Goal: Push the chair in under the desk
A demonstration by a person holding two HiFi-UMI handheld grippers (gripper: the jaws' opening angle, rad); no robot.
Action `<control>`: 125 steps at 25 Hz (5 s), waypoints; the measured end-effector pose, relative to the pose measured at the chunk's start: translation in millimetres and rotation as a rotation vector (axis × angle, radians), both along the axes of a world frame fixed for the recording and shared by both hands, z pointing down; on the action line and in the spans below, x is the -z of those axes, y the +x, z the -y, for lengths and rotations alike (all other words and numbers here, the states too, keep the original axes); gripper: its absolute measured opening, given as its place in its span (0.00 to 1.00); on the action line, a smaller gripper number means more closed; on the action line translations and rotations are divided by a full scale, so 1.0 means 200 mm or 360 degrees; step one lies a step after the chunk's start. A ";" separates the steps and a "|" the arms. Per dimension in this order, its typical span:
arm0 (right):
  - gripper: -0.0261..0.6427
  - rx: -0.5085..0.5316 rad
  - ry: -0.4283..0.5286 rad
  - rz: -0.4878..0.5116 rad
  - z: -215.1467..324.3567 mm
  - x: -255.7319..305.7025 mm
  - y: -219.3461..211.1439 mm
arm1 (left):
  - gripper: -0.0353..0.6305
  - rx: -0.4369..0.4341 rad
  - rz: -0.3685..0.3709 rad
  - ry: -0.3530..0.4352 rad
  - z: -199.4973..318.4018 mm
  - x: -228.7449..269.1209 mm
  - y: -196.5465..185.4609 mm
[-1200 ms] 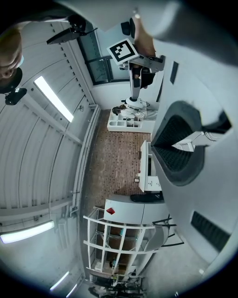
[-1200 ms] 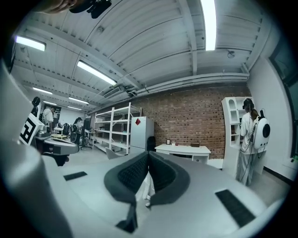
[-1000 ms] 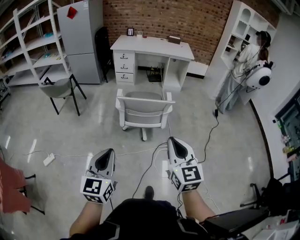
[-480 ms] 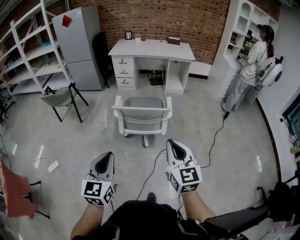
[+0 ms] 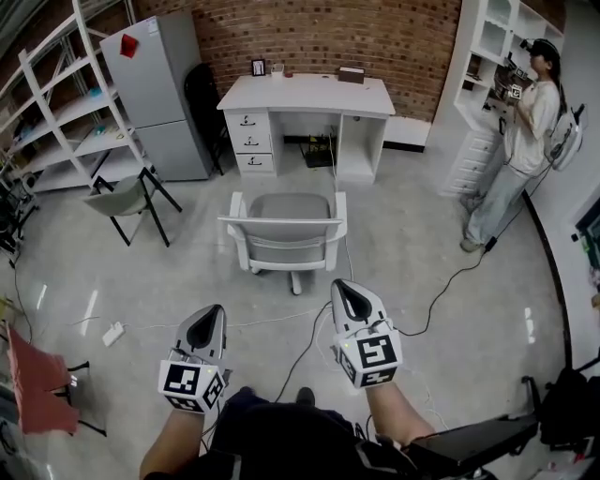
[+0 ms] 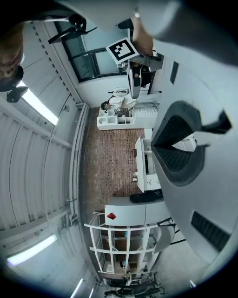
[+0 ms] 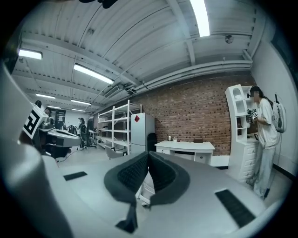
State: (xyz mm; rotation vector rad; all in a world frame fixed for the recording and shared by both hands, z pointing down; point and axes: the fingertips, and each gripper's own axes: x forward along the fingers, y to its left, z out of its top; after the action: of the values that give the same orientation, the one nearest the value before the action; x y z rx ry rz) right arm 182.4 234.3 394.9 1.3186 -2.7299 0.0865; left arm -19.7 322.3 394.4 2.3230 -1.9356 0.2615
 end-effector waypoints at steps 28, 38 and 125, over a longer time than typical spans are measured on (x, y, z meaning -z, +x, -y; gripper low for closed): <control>0.05 -0.0045 -0.0016 -0.0277 0.77 -0.15 -0.38 | 0.07 -0.0266 0.0005 -0.0062 0.98 -0.20 -0.33; 0.06 -0.0013 -0.0111 -0.0408 0.98 -0.34 -0.53 | 0.07 -0.0331 0.0052 -0.0138 1.23 -0.30 -0.42; 0.30 0.0463 -0.0409 -0.1881 1.77 -1.46 -0.94 | 0.24 -0.1254 0.1632 -0.0844 2.11 -1.48 -0.56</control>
State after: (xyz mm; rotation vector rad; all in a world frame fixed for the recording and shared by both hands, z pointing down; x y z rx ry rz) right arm -6.5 -119.2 687.7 0.5558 -1.7543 -0.2704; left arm -131.6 -100.1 691.3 2.5687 -0.7226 2.0264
